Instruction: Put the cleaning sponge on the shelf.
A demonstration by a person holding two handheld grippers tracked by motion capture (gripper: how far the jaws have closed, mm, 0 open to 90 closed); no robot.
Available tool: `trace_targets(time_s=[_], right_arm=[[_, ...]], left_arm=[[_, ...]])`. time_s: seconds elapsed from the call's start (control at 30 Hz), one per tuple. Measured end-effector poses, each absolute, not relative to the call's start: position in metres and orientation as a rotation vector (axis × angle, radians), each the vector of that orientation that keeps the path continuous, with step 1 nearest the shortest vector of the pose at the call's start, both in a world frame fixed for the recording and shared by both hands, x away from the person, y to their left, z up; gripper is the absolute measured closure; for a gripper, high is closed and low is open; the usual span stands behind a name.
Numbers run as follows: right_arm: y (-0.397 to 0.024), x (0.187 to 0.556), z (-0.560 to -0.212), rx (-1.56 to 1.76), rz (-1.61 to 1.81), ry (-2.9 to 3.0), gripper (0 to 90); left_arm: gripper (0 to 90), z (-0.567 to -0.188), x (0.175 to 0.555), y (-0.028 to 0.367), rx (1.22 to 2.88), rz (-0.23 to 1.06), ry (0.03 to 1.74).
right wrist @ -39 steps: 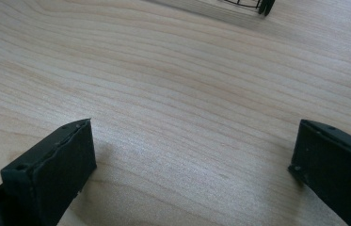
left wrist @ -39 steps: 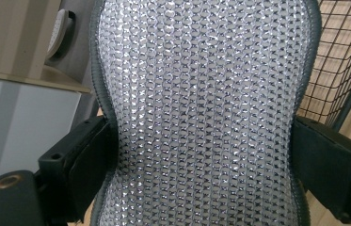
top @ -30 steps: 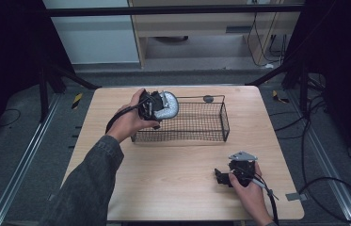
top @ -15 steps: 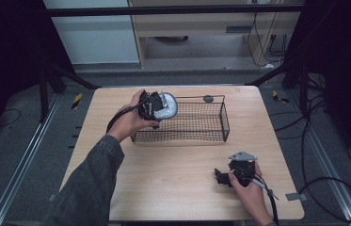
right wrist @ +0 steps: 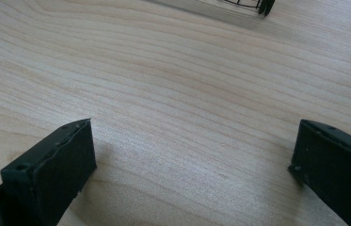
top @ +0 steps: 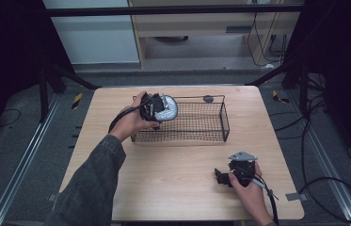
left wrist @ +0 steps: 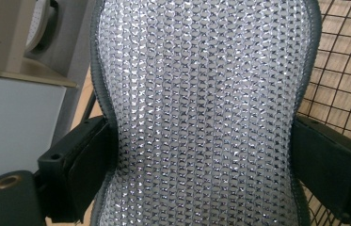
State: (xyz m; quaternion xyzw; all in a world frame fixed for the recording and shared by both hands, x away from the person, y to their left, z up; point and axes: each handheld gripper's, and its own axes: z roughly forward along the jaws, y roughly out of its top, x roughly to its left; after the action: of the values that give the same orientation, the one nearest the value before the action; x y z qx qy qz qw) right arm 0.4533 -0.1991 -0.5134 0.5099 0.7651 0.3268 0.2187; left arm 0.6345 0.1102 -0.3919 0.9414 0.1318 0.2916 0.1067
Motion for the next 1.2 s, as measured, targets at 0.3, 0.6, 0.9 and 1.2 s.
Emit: trace_targets(time_s=[0.3, 0.6, 0.9, 1.2], right_arm=[[-0.199, 0.453, -0.513, 1.412, 0.905, 2.117, 0.4], [-0.199, 0.453, -0.513, 1.412, 0.905, 2.117, 0.4], [-0.199, 0.453, -0.513, 1.412, 0.905, 2.117, 0.4], [-0.199, 0.453, -0.513, 1.412, 0.904, 2.117, 0.4]], left_arm=[[8.7, -0.397, 0.638, 0.109, 2.779, 0.812, 0.398], [8.4, -0.401, 0.641, 0.108, 2.788, 0.786, 0.389], [5.3, -0.404, 0.644, 0.111, 2.779, 0.694, 0.421], [3.6, -0.400, 0.644, 0.113, 2.744, 0.662, 0.476]])
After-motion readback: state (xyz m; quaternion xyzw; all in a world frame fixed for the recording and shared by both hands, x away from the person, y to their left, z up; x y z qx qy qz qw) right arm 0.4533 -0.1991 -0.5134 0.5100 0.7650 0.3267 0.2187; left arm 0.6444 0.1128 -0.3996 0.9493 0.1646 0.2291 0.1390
